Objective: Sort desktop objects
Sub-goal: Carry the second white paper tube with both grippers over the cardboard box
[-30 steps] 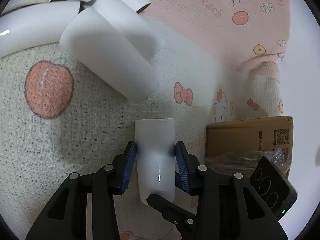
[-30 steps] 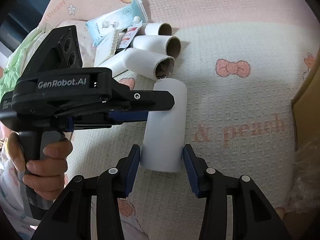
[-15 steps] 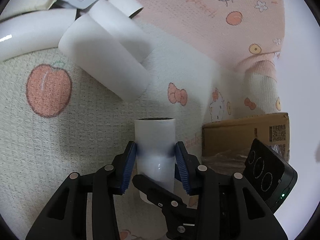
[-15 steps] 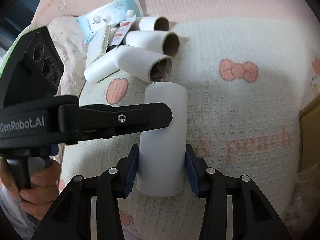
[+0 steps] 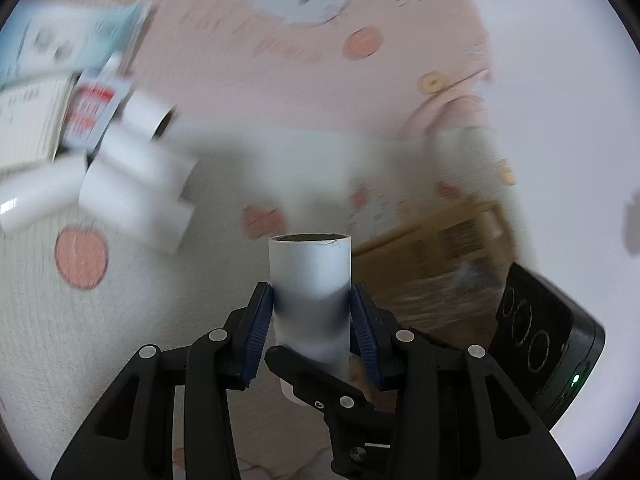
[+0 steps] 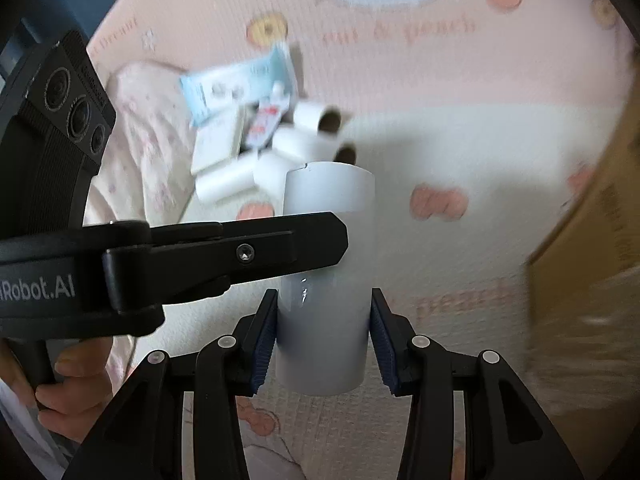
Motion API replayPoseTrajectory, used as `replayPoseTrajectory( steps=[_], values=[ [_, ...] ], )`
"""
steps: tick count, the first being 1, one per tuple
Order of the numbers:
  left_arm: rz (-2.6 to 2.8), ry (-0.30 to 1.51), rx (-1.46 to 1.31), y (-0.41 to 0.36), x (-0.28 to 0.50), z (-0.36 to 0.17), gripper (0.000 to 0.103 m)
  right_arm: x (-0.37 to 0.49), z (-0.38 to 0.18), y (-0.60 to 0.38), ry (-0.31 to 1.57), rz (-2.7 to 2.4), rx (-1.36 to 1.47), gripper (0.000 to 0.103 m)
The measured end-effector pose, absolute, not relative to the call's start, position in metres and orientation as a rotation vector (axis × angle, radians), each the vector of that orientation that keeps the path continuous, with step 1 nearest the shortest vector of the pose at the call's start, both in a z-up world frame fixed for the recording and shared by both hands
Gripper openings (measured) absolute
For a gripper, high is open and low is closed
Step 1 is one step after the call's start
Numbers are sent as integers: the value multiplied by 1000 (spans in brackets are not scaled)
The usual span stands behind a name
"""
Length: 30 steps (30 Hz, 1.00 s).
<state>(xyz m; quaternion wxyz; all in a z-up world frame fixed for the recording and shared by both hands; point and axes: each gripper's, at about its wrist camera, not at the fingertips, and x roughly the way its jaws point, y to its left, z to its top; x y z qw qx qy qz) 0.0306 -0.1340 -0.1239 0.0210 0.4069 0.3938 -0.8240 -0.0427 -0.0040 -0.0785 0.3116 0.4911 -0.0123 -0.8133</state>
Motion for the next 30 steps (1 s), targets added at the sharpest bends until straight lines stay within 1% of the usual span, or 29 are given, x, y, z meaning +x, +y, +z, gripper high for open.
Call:
replayPoseTrajectory(
  steps=[5, 9, 12, 14, 17, 30],
  values=[
    [-2667, 1158, 1198, -126, 22, -78, 44, -39, -35, 10, -61, -2250, 1184, 41],
    [-2752, 1036, 1178, -113, 13, -50, 44, -45, -12, 12, -55, -2290, 1139, 41],
    [-2778, 1017, 1174, -110, 9, -40, 45, -46, 4, 22, -58, -2314, 1131, 41],
    [-2777, 1041, 1182, -110, 7, -35, 44, -45, 9, 24, -76, -2329, 1128, 41],
    [-2792, 1034, 1223, -106, -2, -28, 44, -45, 16, 32, -48, -2353, 1130, 41],
    [-2930, 781, 1380, -55, -49, 14, 45, -53, 48, 85, 11, -2463, 1183, 41]
  ],
)
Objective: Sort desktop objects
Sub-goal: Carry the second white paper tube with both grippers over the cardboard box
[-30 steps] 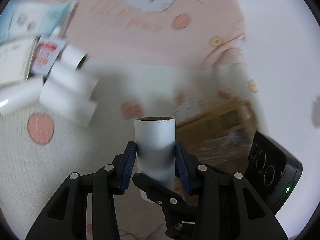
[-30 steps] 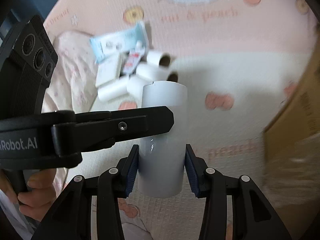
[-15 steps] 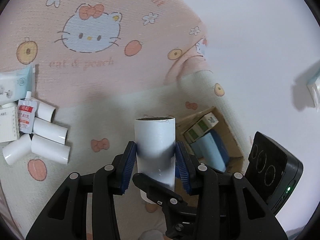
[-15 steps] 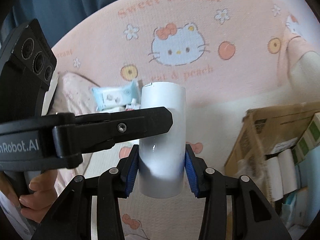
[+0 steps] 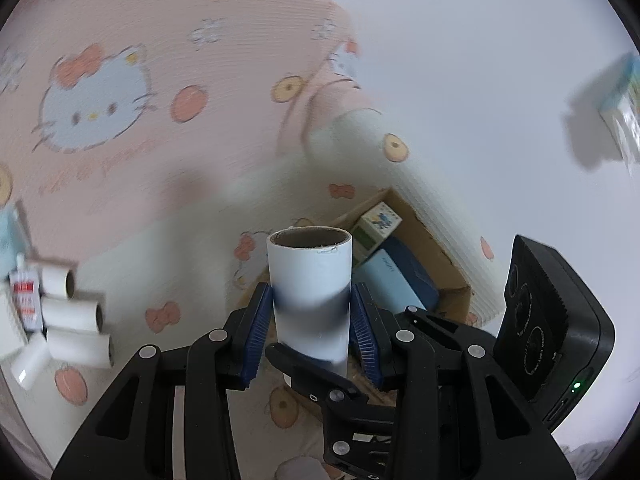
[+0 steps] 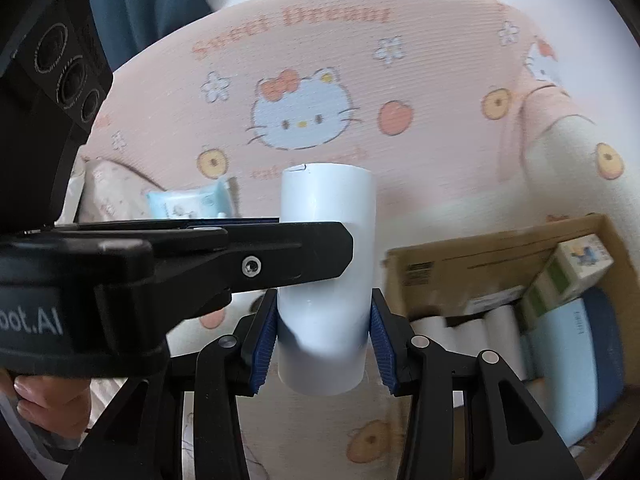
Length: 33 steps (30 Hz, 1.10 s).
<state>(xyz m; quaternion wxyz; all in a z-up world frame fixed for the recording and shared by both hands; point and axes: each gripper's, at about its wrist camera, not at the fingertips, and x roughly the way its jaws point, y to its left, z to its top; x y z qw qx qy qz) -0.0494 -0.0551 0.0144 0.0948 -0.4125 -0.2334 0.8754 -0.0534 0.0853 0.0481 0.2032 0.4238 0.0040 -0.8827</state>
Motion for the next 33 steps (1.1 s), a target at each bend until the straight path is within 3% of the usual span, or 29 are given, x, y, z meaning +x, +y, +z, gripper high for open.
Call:
replayPoseTrajectory(
  steps=[12, 33],
  values=[
    [2502, -625, -1271, -17, -90, 27, 44, -65, 60, 126, 73, -2519, 1222, 41],
    [2319, -705, -1482, 29, -138, -31, 44, -90, 13, 200, 4, -2285, 1468, 42]
  ],
)
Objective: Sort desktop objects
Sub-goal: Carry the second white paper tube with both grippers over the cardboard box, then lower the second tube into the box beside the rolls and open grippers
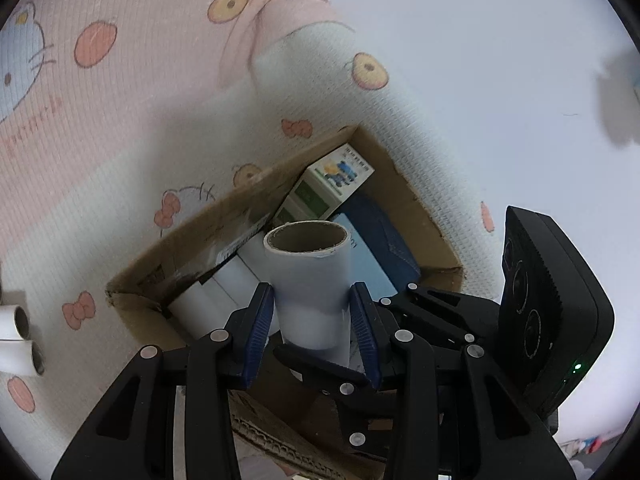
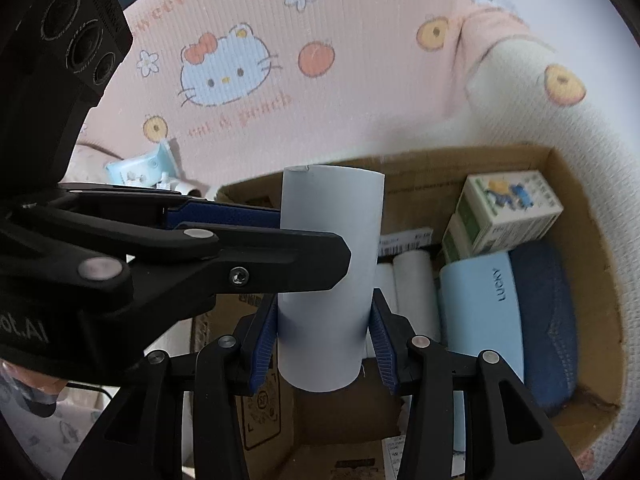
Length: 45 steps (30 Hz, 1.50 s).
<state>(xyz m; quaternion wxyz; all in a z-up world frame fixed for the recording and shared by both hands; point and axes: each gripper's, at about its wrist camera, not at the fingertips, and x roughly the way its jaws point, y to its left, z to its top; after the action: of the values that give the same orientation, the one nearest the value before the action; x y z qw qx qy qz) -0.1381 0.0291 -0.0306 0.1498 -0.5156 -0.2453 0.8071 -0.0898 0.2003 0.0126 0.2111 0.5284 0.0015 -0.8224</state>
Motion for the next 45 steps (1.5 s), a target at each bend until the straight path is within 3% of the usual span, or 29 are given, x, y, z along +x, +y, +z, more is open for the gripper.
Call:
replayPoseTrajectory(
  steps=[15, 28, 42, 43, 45],
  values=[
    [2265, -778, -1607, 39, -160, -55, 43, -106, -13, 222, -125, -2149, 1563, 42],
    [2235, -833, -1706, 42, -163, -77, 43, -122, -14, 224, -102, -2145, 1578, 41],
    [2387, -714, -1675, 40, -161, -71, 43, -128, -33, 200, 63, -2084, 1686, 40],
    [2388, -728, -1664, 37, -160, -71, 42, -131, -36, 199, 65, -2068, 1706, 40],
    [2381, -749, -1644, 32, -159, -70, 15, -139, -42, 196, 71, -2054, 1745, 40]
  ],
)
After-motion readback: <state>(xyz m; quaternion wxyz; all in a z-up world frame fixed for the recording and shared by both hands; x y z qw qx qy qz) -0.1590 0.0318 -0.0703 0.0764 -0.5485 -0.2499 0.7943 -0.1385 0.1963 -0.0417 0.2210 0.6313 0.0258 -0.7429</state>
